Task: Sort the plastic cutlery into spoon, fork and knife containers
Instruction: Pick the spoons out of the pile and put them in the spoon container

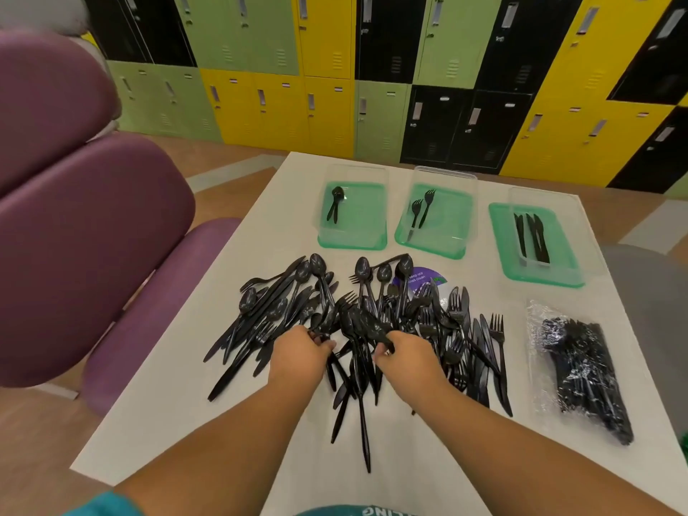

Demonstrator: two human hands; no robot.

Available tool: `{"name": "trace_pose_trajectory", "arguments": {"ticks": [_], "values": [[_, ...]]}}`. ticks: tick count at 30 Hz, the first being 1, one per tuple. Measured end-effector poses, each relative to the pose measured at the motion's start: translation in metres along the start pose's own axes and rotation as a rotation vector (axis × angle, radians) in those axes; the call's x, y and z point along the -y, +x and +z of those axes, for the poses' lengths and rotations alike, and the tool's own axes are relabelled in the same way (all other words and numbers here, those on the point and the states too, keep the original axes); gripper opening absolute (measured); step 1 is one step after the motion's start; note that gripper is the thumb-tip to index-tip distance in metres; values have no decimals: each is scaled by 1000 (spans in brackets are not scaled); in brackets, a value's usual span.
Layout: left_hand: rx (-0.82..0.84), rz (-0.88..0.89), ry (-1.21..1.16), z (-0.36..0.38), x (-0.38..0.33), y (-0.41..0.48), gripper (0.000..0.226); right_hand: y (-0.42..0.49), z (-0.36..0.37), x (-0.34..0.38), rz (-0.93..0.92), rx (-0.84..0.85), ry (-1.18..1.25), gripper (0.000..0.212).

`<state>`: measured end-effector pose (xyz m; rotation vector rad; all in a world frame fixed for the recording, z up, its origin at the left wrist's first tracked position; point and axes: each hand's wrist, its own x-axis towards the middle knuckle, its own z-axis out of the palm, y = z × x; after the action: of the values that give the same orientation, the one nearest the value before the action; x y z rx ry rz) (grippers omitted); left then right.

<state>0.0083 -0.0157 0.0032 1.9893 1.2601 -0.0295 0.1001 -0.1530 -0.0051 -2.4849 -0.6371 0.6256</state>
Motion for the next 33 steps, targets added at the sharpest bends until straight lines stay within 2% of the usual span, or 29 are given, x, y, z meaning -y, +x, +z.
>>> {"name": "trace_pose_trajectory", "arguments": {"ticks": [2, 6, 9, 16, 19, 22, 27, 33], "values": [[-5, -24, 34, 0, -2, 3, 29, 7, 5, 9, 37, 12, 20, 14], [16, -26, 133, 2, -3, 6, 33, 13, 11, 20, 114, 44, -83, 32], [29, -16, 152, 6, -1, 10, 27, 13, 13, 25, 132, 63, -137, 37], [44, -57, 99, 11, 2, 14, 28, 15, 17, 28, 119, 65, -115, 19], [46, -50, 128, 12, 0, 16, 24, 15, 13, 22, 118, 95, -5, 15], [41, -44, 144, 13, -1, 18, 21, 14, 5, 13, 135, 70, 161, 20], [33, -48, 112, 11, 0, 19, 19, 6, -16, -1, 224, 135, 582, 15], [5, -18, 137, 12, 5, 18, 14, -1, -37, -6, 284, 166, 716, 6]]}}
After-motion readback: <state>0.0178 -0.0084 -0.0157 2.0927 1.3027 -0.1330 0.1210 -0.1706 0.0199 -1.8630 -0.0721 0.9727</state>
